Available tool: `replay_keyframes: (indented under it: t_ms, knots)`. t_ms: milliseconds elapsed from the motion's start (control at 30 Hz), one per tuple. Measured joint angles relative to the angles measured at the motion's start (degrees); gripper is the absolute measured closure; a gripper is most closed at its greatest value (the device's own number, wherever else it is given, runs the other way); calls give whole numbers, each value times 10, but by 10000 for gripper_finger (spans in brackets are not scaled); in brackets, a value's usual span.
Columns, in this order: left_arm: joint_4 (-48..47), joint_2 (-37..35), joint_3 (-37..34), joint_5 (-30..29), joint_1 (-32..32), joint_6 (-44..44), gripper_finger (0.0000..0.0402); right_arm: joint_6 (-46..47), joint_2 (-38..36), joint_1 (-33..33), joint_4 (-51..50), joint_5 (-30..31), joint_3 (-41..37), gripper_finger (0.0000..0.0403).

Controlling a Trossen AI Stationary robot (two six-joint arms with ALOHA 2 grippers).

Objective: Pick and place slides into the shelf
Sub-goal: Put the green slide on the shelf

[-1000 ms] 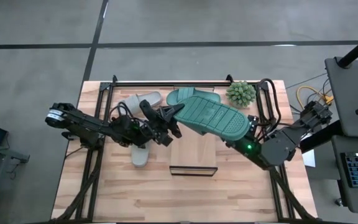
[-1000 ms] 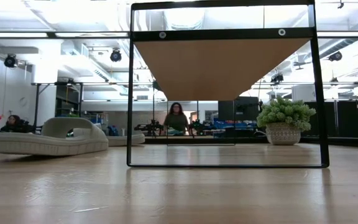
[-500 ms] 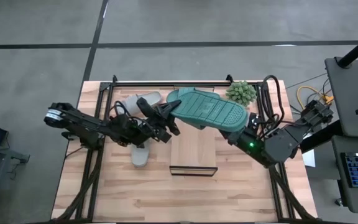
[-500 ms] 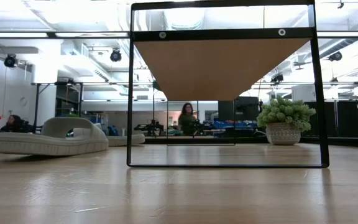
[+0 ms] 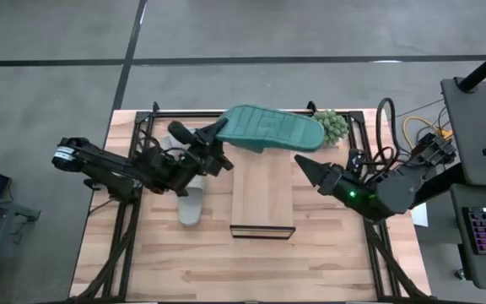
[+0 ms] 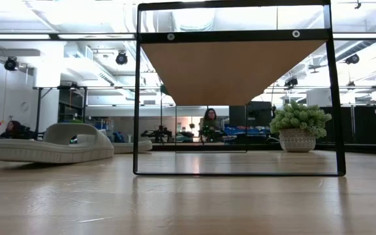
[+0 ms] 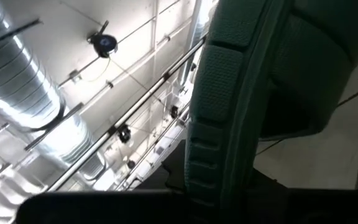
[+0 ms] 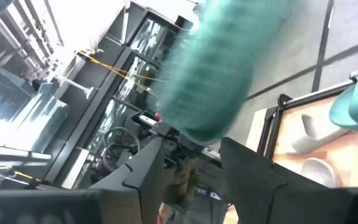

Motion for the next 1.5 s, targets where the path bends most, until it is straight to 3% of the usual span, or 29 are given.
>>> replay_keyframes:
  t_ms: [367, 567, 933, 1500]
  knots:
    - [-3, -44, -7, -76, 0, -2, 383, -54, -16, 12, 0, 0, 0, 264]
    - [-82, -69, -7, -108, 0, -46, 383, -128, -25, 12, 1, -27, 0, 262]
    - [-298, -122, -3, -84, 0, -294, 383, -263, -59, 12, 0, -29, 0, 270]
    - [-497, -150, -2, 39, 1, -628, 383, -484, -119, 12, 0, -31, -1, 271]
